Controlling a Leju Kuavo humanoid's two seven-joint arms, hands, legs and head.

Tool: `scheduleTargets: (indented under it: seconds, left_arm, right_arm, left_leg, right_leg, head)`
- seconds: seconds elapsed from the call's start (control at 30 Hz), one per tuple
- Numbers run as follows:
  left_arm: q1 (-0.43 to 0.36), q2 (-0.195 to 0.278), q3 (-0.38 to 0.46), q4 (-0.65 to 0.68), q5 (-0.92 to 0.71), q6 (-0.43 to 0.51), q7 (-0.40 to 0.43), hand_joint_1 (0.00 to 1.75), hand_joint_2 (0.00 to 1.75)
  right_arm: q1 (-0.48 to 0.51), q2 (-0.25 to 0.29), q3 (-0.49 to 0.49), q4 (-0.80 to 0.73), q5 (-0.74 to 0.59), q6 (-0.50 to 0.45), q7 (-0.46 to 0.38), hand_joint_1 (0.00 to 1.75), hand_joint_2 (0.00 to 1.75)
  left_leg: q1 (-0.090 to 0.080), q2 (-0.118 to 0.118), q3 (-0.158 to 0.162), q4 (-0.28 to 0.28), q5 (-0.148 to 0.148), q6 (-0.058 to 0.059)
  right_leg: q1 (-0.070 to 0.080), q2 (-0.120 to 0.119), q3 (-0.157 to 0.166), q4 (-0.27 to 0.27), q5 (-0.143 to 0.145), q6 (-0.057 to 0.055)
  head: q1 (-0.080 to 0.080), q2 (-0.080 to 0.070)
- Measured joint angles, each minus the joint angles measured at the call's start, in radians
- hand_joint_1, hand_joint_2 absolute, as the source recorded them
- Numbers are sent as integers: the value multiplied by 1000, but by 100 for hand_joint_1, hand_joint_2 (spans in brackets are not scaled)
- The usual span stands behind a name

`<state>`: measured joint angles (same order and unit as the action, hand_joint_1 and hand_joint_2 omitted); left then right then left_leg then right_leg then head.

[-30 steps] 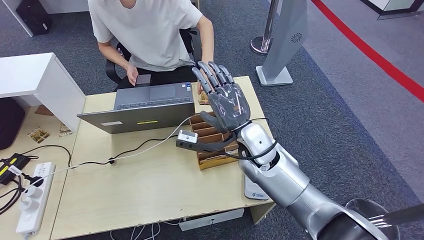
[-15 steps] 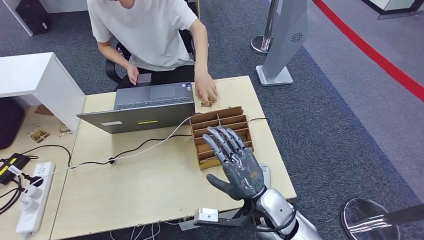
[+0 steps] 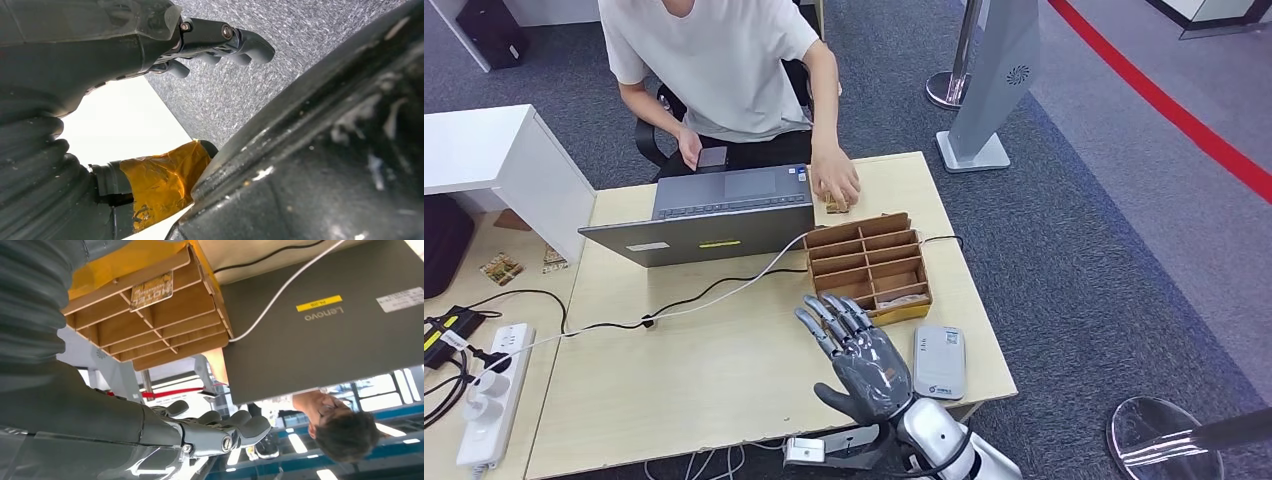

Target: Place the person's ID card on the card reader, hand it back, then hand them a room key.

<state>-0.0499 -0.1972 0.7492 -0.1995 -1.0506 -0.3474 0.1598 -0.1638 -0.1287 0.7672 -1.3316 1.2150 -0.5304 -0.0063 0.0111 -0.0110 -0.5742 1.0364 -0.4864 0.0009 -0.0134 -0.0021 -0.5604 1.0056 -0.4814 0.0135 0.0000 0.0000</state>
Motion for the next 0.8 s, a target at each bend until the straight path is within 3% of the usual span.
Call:
scheduleTargets:
  seconds: [0.33,0.8]
  left_arm:
    - [0,-6,0,0,0,23,21,0,175]
    - [-1,-12,0,0,0,24,21,0,175]
  right_arm:
    - [-73,61,1,168,10,-55,63,0,175]
    - [-124,108,-17,326,19,-85,73,0,175]
  left_leg:
    - [0,0,0,0,0,0]
    - [0,0,0,0,0,0]
  right_leg:
    - [0,0,0,0,0,0]
    - [0,0,0,0,0,0]
  head:
    - [0,0]
    - [0,0]
